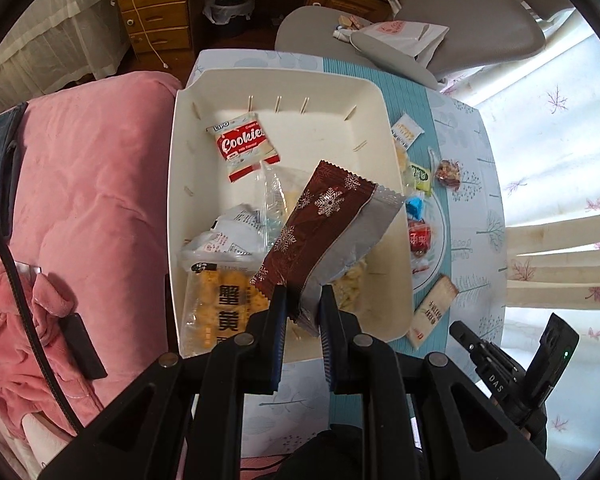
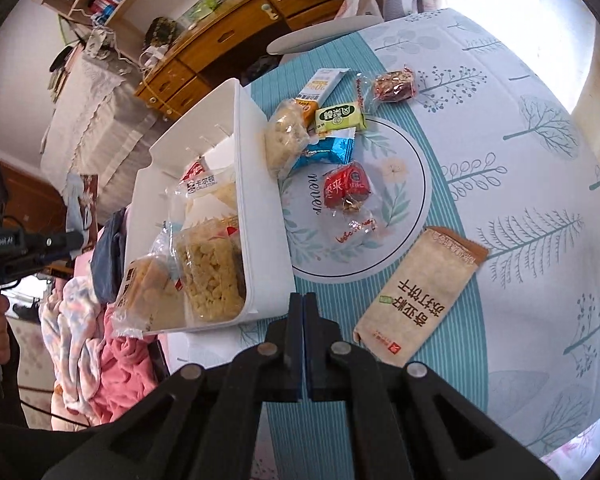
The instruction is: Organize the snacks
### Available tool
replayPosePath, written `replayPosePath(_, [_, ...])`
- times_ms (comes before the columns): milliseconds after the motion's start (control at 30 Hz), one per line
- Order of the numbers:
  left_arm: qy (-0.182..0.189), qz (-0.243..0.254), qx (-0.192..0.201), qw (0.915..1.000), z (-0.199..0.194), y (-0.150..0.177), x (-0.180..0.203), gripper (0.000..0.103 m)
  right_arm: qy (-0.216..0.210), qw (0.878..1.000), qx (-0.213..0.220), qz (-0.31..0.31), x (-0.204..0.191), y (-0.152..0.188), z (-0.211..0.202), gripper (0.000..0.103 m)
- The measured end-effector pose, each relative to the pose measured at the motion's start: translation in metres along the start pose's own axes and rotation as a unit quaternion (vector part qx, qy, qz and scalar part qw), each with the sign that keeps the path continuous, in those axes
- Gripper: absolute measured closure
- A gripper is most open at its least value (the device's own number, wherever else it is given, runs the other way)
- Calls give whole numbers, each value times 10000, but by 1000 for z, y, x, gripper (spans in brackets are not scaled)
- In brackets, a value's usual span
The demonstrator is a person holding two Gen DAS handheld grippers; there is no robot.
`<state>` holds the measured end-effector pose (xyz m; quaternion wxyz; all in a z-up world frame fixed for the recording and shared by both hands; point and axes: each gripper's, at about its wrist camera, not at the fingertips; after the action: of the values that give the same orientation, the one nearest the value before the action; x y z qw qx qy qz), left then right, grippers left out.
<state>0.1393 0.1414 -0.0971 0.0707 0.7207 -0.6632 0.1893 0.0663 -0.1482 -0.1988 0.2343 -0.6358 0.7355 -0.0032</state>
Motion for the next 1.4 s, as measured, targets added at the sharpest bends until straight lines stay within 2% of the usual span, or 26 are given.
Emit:
replayPosePath(233, [155,119,-79,9998,5,0,-14,89,215,9995,8,251,-10,4,6,102])
replayPosePath(333, [223,183,-8,9996,4,-1,-17,72,293,9990,8,334,-13,5,7,102])
replayPosePath(467, [285,266,69,9992,1,1,-19,56,383,9984,-13,414,-15,7,8,102])
replayPosePath(733, [383,438,295,9979,-6,8,-8,54,546,9970,-121,530,-15,10,9,102])
replayPosePath(800, [351,518,315,9975,-6,11,-1,53,565,9967,-148,565,-13,10,8,99])
replayPosePath(867, [354,573,318,9972,-5,13,4,53,573,9964,-176,600,-11,11,7,92])
replayPosePath(1000, [450,681,318,9962,-1,22,20,49,571,9960,-256,644,-4,13,5,87])
replayPosePath(1167, [507,772,393,9950,4,32,43,46,560,9956,-398,637,8,13,2,71])
replayPosePath(1400, [499,782,465,9946,14,36,76,40,491,9905,-762,1036,34,10,3,65])
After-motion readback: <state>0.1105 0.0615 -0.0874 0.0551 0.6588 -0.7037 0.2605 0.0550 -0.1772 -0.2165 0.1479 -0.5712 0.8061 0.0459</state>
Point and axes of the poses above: each gripper's, at about its wrist camera, not at the fingertips, and z roughly the way its jaws point, x to its right, y to its underside, and after that the axes turned 10 degrees about y, right-handed
